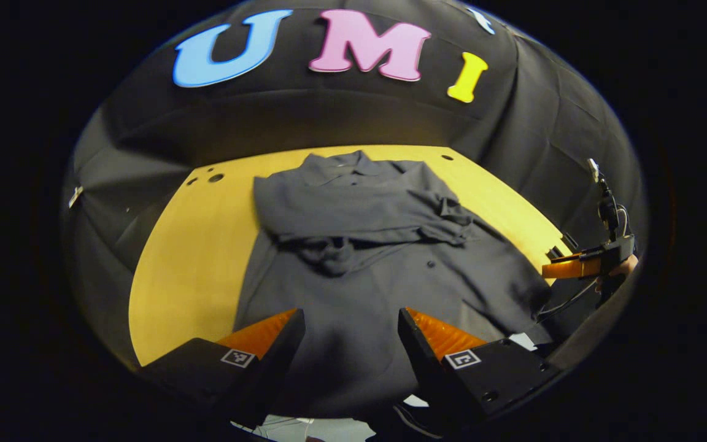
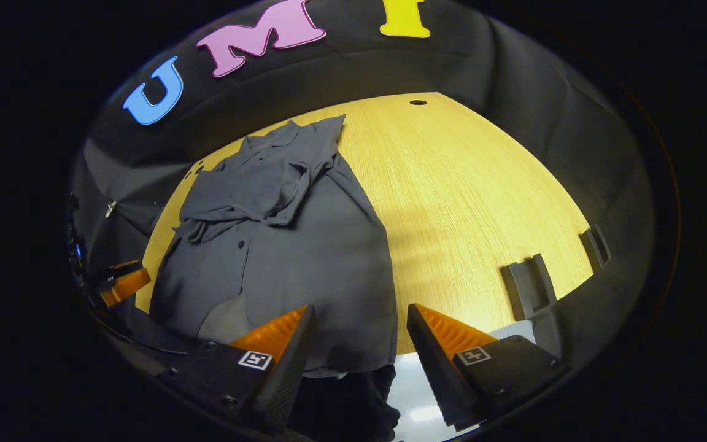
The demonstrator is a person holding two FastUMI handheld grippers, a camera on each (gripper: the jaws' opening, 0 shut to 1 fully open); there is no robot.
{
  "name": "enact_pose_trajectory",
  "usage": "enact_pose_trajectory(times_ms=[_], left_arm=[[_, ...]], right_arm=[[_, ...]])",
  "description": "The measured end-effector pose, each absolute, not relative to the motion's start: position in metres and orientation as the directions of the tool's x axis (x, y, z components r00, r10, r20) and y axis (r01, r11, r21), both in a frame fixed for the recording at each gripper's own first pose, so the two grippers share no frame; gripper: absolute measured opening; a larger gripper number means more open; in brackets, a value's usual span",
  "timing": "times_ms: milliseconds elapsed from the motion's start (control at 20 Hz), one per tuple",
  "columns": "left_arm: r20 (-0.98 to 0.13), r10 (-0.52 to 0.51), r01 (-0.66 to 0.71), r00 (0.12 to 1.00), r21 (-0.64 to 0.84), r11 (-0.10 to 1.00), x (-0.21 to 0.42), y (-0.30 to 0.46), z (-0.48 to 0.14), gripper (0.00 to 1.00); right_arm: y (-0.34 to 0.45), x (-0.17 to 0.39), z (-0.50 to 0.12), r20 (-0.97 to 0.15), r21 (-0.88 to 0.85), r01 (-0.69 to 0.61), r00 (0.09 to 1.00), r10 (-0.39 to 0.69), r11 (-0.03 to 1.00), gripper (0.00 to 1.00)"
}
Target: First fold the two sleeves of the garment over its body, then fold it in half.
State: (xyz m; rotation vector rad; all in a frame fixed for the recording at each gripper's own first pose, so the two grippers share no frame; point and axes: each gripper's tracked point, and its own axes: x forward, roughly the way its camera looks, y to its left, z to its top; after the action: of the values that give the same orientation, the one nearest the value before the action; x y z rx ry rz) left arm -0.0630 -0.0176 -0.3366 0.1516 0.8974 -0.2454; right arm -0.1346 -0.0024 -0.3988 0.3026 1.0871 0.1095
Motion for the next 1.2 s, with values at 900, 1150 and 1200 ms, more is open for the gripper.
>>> enact_pose_trajectory(times_ms=[900, 1150, 1200], left_arm=[[-0.909, 0.063, 0.112, 0.412, 0.119, 0.987, -0.115, 0.080, -0.415, 0.95], [-0.902, -0.070, 0.296, 0.426, 0.066, 0.953, -0.104, 0.045, -0.412, 0.49], [-0.900, -0.062, 0.285, 0.431, 0.071, 0.956, -0.100, 0.043, -0.416, 0.28]], right_arm=[[0.011, -0.149, -0.451, -0.922, 0.145, -0.083, 0.350, 0.165, 0.986, 0.92], [0.026, -0.145, -0.451, -0.903, 0.233, -0.079, 0.354, 0.245, 0.969, 0.34], [0.027, -0.143, -0.449, -0.905, 0.255, -0.040, 0.341, 0.253, 0.966, 0.06]])
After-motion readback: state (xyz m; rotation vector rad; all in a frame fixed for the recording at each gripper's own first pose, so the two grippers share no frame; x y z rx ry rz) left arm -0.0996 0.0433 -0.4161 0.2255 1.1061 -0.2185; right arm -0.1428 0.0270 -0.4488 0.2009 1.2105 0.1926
